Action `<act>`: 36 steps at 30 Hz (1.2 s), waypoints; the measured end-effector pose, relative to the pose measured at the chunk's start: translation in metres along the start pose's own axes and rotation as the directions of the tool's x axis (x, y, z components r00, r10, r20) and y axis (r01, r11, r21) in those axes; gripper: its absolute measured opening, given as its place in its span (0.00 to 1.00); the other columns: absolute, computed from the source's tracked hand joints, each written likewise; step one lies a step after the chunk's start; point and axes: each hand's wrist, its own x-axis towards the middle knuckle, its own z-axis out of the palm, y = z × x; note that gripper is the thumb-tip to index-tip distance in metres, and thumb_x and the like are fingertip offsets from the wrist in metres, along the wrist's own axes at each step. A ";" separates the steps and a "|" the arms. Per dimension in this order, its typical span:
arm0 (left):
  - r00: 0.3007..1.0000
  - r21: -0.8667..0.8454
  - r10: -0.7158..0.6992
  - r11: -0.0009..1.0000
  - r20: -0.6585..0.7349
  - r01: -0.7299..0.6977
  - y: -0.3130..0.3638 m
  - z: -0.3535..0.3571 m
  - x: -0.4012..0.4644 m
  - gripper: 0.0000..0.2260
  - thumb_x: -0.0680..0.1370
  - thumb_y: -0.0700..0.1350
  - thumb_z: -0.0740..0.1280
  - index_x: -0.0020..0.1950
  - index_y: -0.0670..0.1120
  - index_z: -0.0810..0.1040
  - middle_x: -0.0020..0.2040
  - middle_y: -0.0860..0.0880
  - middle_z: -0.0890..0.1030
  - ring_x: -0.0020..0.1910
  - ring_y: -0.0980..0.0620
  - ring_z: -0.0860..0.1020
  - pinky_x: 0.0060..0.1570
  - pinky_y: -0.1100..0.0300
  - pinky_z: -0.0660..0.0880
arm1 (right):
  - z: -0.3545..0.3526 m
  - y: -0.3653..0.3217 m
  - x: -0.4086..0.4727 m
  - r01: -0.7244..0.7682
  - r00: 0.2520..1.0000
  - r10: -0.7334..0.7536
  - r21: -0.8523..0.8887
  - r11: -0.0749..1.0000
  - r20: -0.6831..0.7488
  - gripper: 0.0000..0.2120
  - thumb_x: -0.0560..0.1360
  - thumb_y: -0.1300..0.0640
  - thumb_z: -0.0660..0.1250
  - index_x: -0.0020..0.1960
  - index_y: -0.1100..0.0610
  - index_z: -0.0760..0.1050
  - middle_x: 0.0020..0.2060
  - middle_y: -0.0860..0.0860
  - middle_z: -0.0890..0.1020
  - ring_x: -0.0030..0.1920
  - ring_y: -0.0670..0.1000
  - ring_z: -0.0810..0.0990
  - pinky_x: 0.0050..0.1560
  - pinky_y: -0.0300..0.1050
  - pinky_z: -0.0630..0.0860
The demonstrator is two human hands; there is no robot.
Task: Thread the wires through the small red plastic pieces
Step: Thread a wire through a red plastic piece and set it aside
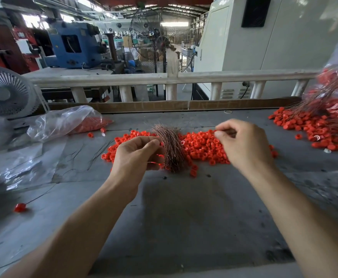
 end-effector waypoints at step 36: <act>0.980 0.775 0.174 0.605 0.095 -0.182 -0.021 -0.005 0.008 0.06 0.74 0.51 0.77 0.38 0.56 0.83 0.34 0.59 0.82 0.36 0.65 0.78 0.30 0.71 0.69 | 0.008 -0.008 -0.010 0.069 0.973 -0.051 -0.073 0.995 0.226 0.06 0.77 0.53 0.70 0.42 0.51 0.84 0.39 0.44 0.86 0.43 0.47 0.83 0.48 0.44 0.77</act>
